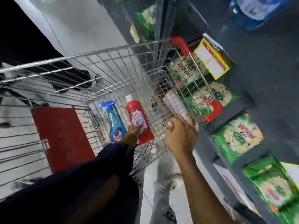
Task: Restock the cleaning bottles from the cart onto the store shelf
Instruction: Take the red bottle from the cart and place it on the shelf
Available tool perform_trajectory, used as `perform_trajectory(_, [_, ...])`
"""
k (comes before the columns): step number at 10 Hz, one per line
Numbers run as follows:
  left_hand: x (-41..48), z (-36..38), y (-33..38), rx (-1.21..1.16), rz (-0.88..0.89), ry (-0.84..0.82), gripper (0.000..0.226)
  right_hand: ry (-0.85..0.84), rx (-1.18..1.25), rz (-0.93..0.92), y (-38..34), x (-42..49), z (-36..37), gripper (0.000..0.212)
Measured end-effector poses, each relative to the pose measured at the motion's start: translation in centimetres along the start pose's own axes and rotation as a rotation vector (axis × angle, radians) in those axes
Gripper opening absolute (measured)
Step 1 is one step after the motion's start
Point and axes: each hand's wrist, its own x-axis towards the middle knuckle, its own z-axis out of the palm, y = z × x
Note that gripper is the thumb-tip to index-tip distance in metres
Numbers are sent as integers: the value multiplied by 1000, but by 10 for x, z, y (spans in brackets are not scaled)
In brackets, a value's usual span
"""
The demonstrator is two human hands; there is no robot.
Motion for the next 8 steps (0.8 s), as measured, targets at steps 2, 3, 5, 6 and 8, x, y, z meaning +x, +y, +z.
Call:
perform_trajectory(2, [39, 12, -1, -26, -37, 240, 26, 0, -44, -48, 3, -1, 4, 14])
perform_trajectory(3, [41, 0, -3, 15, -16, 272, 21, 15, -35, -56, 2, -1, 4, 16])
perform_trajectory(5, [-12, -13, 26, -69, 70, 221, 41, -48, 86, -102, 5, -10, -11, 23])
perform_trajectory(6, [-57, -17, 48, -120, 150, 143, 55, -173, 386, -120, 9, -28, -38, 21])
perform_trajectory(8, [-164, -10, 86, -170, 469, -125, 26, -282, 1132, 145, 9, -67, -91, 40])
